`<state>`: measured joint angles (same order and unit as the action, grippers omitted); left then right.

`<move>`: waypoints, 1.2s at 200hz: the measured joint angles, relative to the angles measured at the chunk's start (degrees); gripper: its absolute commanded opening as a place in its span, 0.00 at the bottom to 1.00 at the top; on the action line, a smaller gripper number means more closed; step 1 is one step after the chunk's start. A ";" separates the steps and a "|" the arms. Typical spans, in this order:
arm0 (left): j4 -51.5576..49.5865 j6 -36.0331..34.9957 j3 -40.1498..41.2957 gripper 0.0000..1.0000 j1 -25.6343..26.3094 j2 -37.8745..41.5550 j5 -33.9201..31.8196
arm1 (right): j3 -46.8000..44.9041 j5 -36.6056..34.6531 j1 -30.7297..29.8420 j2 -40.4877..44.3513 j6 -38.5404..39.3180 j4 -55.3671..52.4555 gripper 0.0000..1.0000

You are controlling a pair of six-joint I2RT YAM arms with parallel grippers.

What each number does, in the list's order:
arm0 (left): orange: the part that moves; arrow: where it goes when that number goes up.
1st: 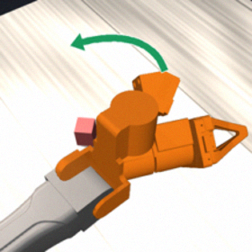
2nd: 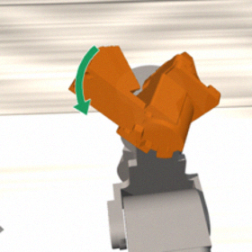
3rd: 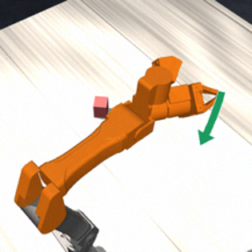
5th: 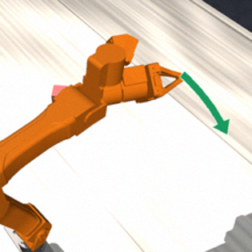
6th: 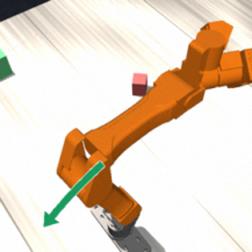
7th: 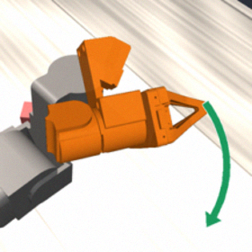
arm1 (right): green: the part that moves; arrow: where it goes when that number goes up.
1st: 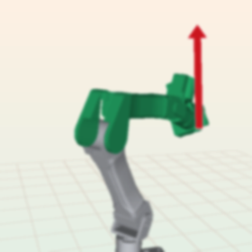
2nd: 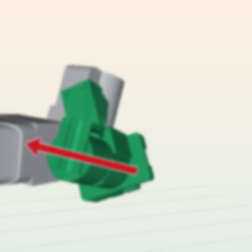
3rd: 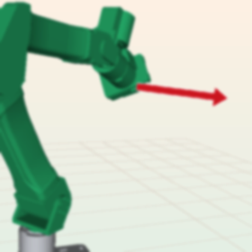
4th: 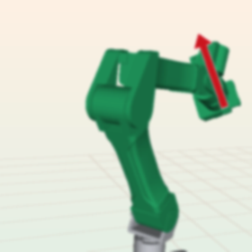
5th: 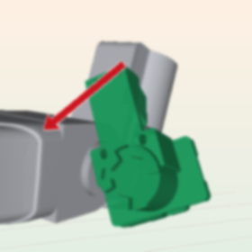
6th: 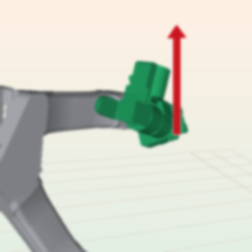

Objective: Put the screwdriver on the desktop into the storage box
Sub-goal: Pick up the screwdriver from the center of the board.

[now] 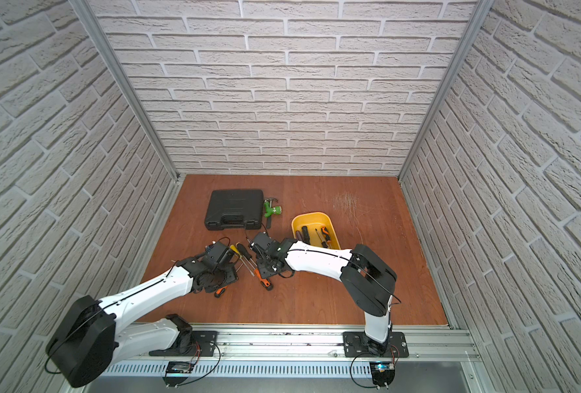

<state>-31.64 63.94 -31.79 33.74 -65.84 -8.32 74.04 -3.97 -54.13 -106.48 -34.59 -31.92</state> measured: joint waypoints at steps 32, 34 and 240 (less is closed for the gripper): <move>-0.09 1.01 1.11 0.69 -0.85 3.82 -0.98 | 1.18 0.20 0.00 -1.81 0.11 -1.16 0.42; -0.11 1.09 1.16 0.69 -0.92 4.02 -1.03 | 1.29 0.20 0.00 -1.97 0.09 -1.25 0.42; 1.92 3.19 4.94 0.81 -2.25 7.96 -1.68 | 9.22 -1.38 -0.13 -11.43 0.98 -4.96 0.43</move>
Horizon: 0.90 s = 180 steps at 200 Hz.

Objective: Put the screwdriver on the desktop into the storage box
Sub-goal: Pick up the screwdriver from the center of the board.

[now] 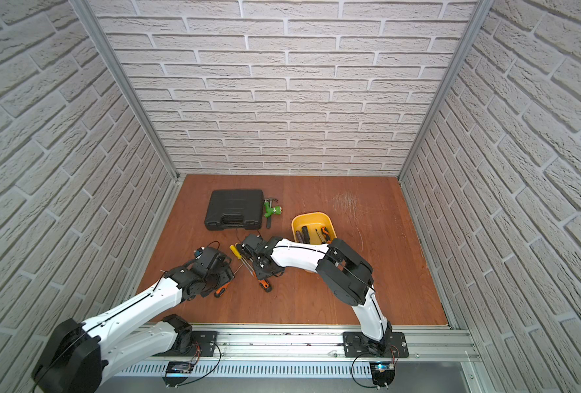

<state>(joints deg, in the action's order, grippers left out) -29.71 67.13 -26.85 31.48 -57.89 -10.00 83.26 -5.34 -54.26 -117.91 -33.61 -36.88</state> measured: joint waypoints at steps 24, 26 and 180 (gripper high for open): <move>0.17 -0.02 0.00 0.81 -0.15 0.00 0.02 | 0.31 -0.83 -0.02 -0.33 0.00 -0.22 0.41; 0.17 -0.02 0.00 0.81 -0.20 0.02 0.04 | 0.33 -0.90 -0.02 -0.37 0.00 -0.24 0.40; 1.33 -0.04 -0.13 0.79 -0.37 -1.53 0.94 | -9.35 -4.07 -0.87 7.67 -0.02 1.05 0.02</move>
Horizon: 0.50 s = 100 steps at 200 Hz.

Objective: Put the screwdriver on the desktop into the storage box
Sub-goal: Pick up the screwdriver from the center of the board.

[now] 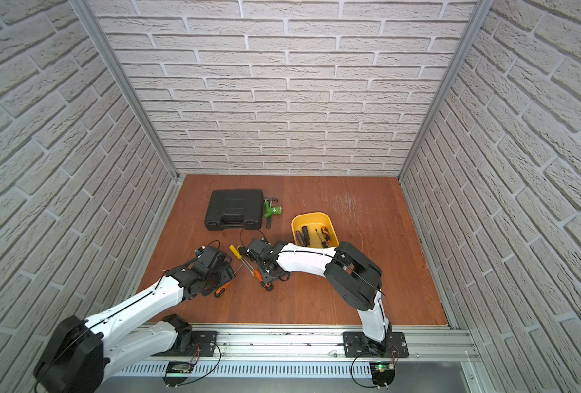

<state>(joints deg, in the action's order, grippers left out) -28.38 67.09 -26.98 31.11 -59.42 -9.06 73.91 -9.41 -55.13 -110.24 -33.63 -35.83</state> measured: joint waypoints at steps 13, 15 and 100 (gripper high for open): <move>0.11 0.00 -0.09 0.79 0.00 -0.22 0.20 | -2.21 -0.02 -0.07 3.26 0.00 0.31 0.02; 0.11 0.00 -0.11 0.79 0.00 -0.22 0.22 | -2.51 0.02 -0.07 3.76 0.00 0.42 0.02; 2.14 -0.04 -1.14 0.77 0.00 -0.87 1.51 | -7.26 -0.90 -0.13 20.33 -0.20 4.37 0.02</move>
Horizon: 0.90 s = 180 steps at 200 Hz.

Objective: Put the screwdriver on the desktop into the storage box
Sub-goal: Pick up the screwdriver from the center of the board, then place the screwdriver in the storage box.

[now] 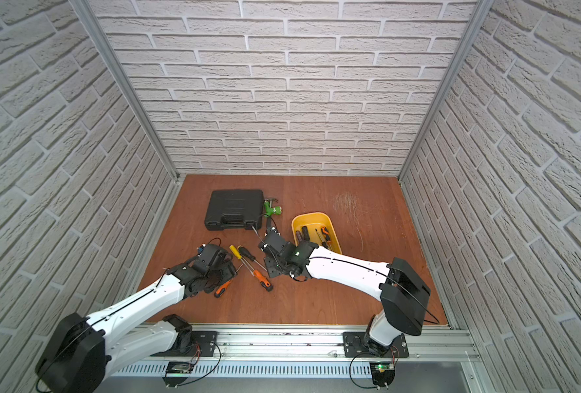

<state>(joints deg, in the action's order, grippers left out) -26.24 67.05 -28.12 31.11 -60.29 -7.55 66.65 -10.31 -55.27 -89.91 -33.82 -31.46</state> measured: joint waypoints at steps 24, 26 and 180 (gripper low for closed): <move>0.15 -0.07 0.00 0.77 0.00 0.15 -0.02 | -1.92 -1.53 -0.04 3.30 -0.28 0.39 0.02; 0.15 -0.09 0.00 0.77 0.00 0.20 0.00 | -2.08 -1.70 -0.04 3.52 -0.28 0.42 0.02; 1.14 -0.98 -0.55 0.76 1.31 0.61 0.00 | -6.71 -13.77 7.45 17.53 -5.03 -6.12 0.02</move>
<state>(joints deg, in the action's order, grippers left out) -25.10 66.06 -28.67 32.42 -59.68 -7.55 59.94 -24.08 -47.81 -72.38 -38.85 -37.58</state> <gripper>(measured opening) 0.767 0.393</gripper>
